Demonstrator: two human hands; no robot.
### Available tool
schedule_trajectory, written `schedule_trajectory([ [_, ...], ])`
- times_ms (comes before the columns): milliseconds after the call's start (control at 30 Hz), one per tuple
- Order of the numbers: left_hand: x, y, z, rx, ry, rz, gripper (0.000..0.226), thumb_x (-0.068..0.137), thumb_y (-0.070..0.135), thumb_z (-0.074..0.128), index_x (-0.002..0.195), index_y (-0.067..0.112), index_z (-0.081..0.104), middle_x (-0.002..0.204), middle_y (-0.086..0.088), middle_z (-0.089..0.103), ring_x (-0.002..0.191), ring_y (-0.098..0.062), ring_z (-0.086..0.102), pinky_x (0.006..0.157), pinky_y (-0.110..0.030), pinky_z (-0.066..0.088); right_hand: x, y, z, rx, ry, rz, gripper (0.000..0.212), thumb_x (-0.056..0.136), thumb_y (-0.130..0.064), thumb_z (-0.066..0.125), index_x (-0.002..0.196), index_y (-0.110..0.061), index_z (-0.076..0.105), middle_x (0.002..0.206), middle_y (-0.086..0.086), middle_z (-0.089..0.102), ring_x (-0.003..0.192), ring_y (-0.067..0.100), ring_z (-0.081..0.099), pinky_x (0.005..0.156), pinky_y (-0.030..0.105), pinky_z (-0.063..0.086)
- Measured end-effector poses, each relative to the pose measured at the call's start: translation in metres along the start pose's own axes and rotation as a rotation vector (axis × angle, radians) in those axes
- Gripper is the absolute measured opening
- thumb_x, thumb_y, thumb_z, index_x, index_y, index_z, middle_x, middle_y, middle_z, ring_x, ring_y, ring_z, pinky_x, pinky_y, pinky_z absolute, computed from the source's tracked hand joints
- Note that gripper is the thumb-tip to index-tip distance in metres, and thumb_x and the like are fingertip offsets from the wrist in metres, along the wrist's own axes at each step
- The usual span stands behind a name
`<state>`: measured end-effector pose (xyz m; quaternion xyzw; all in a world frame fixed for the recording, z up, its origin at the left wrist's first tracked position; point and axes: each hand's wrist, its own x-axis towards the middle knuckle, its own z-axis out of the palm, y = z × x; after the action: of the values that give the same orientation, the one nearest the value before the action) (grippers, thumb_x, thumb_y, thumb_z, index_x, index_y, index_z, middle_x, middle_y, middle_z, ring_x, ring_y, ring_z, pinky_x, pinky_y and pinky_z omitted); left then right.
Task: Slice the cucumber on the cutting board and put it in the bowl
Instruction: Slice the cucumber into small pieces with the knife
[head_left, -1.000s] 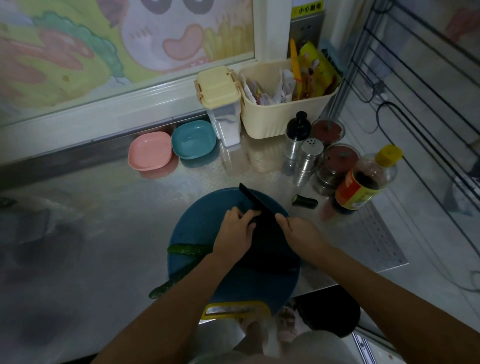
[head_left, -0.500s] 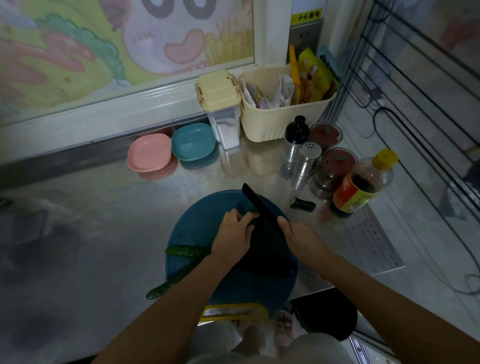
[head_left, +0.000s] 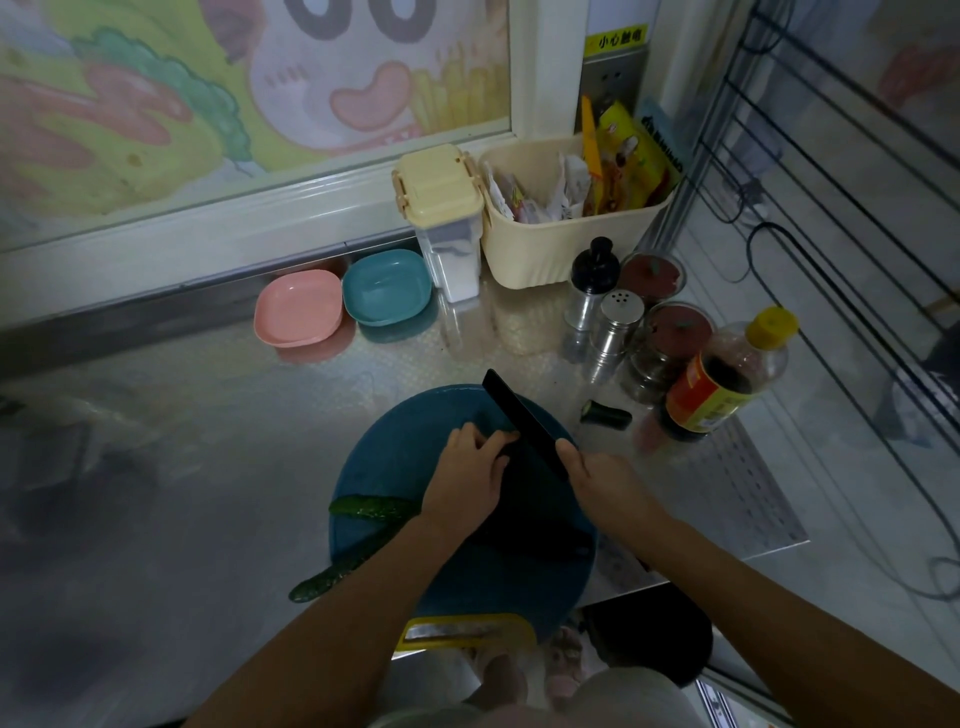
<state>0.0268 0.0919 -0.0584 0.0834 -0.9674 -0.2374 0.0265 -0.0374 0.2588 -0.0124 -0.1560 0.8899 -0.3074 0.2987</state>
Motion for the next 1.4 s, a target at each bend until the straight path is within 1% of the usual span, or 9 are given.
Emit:
schedule_trajectory([
  [100, 0.0, 0.0, 0.0, 0.002, -0.005, 0.0, 0.03, 0.093, 0.018, 0.053, 0.122, 0.023, 0.055, 0.089, -0.003, 0.04, 0.083, -0.014, 0.036, 0.073, -0.031, 0.04, -0.001, 0.0, 0.0, -0.01, 0.001, -0.008, 0.056, 0.102, -0.041, 0.022, 0.059, -0.015, 0.047, 0.057, 0.001, 0.048, 0.052, 0.01, 0.046, 0.05, 0.02, 0.033],
  [433, 0.001, -0.002, 0.002, 0.007, 0.001, 0.006, 0.029, 0.093, 0.019, 0.052, 0.122, 0.024, 0.055, 0.089, -0.002, 0.04, 0.082, -0.011, 0.031, 0.071, -0.03, 0.039, 0.003, -0.003, 0.006, -0.117, -0.014, 0.0, 0.053, 0.103, -0.038, 0.02, 0.059, -0.017, 0.04, 0.057, 0.0, 0.043, 0.051, 0.01, 0.041, 0.048, 0.024, 0.029],
  [567, 0.001, -0.004, 0.003, -0.009, 0.006, 0.006, 0.029, 0.092, 0.019, 0.053, 0.121, 0.023, 0.055, 0.09, -0.002, 0.042, 0.083, -0.011, 0.034, 0.071, -0.029, 0.04, 0.008, -0.001, 0.014, -0.149, -0.038, 0.024, 0.05, 0.103, -0.038, 0.019, 0.062, -0.018, 0.042, 0.058, -0.003, 0.042, 0.052, 0.01, 0.04, 0.061, 0.026, 0.033],
  [667, 0.002, -0.004, 0.003, -0.019, 0.015, 0.008, 0.029, 0.092, 0.018, 0.054, 0.121, 0.023, 0.056, 0.089, -0.004, 0.043, 0.083, -0.013, 0.038, 0.07, -0.03, 0.041, 0.008, 0.003, 0.017, -0.146, -0.031, 0.022, 0.049, 0.103, -0.037, 0.018, 0.065, -0.018, 0.042, 0.059, -0.004, 0.043, 0.054, 0.013, 0.042, 0.063, 0.026, 0.033],
  [900, 0.002, -0.005, 0.004, -0.012, 0.011, 0.012, 0.03, 0.093, 0.018, 0.053, 0.122, 0.023, 0.055, 0.09, -0.004, 0.043, 0.084, -0.015, 0.038, 0.072, -0.032, 0.041, 0.003, 0.007, 0.01, -0.082, -0.004, 0.043, 0.053, 0.102, -0.039, 0.023, 0.058, -0.017, 0.042, 0.057, -0.001, 0.045, 0.052, 0.008, 0.043, 0.059, 0.026, 0.032],
  [1033, 0.001, -0.004, 0.003, -0.007, 0.014, 0.012, 0.029, 0.092, 0.017, 0.053, 0.12, 0.022, 0.056, 0.09, -0.005, 0.044, 0.083, -0.015, 0.038, 0.07, -0.033, 0.042, -0.002, 0.001, 0.007, -0.045, 0.028, 0.005, 0.055, 0.103, -0.036, 0.023, 0.055, -0.016, 0.041, 0.054, -0.001, 0.044, 0.05, 0.008, 0.042, 0.048, 0.021, 0.029],
  [1133, 0.0, -0.004, 0.003, -0.004, 0.016, 0.01, 0.028, 0.092, 0.017, 0.053, 0.12, 0.022, 0.056, 0.09, -0.006, 0.044, 0.083, -0.016, 0.039, 0.07, -0.033, 0.042, -0.004, -0.002, 0.005, -0.052, 0.03, -0.002, 0.056, 0.103, -0.037, 0.022, 0.054, -0.016, 0.041, 0.054, -0.001, 0.044, 0.049, 0.008, 0.042, 0.048, 0.025, 0.028],
  [1300, 0.0, -0.003, 0.003, -0.006, 0.02, 0.014, 0.026, 0.092, 0.017, 0.054, 0.118, 0.021, 0.057, 0.09, -0.007, 0.044, 0.083, -0.018, 0.04, 0.071, -0.033, 0.041, -0.006, 0.0, 0.005, -0.036, 0.047, -0.003, 0.056, 0.102, -0.038, 0.024, 0.054, -0.016, 0.041, 0.054, -0.001, 0.045, 0.049, 0.008, 0.043, 0.044, 0.015, 0.026],
  [1400, 0.0, -0.003, 0.003, -0.006, 0.026, 0.012, 0.025, 0.091, 0.016, 0.055, 0.116, 0.02, 0.057, 0.09, -0.007, 0.045, 0.083, -0.018, 0.04, 0.07, -0.034, 0.042, -0.007, -0.001, 0.004, -0.052, 0.038, -0.011, 0.056, 0.102, -0.038, 0.023, 0.055, -0.015, 0.042, 0.055, -0.001, 0.045, 0.05, 0.008, 0.042, 0.045, 0.019, 0.029],
])
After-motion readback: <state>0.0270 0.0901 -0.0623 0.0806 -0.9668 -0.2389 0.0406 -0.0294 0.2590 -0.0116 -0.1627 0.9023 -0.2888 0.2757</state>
